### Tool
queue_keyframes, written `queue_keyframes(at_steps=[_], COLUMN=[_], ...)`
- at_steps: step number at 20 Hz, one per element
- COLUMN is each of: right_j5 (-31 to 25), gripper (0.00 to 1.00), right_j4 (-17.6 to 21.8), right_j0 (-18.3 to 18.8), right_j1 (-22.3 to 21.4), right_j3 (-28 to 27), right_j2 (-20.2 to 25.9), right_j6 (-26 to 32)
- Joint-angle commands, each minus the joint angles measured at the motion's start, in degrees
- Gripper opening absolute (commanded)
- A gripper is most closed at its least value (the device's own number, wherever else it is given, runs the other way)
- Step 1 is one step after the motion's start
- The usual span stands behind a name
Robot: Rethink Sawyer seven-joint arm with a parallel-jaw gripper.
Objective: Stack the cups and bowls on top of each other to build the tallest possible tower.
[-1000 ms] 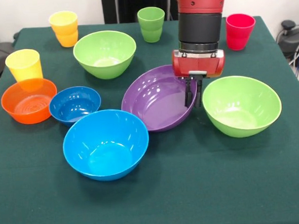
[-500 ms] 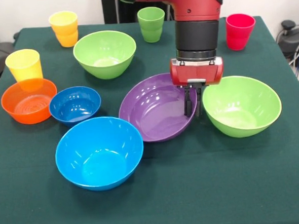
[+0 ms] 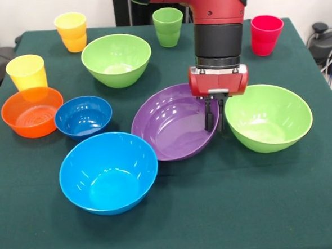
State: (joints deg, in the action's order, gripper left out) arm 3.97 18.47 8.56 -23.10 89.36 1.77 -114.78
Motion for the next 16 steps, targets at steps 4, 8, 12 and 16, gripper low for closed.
queue_keyframes(at_steps=[4,8,12,16], right_j5=[-5.6,-5.9,-6.4,-6.7], gripper=[0.0,0.0,0.0,0.0], right_j4=[4.5,4.8,4.9,5.1], right_j0=[1.5,1.8,2.1,2.4], right_j1=[8.0,7.9,7.9,7.9], right_j3=[-4.1,-4.3,-4.6,-4.7], right_j2=[7.1,7.5,8.0,8.4], right_j6=[1.4,1.8,2.2,2.5])
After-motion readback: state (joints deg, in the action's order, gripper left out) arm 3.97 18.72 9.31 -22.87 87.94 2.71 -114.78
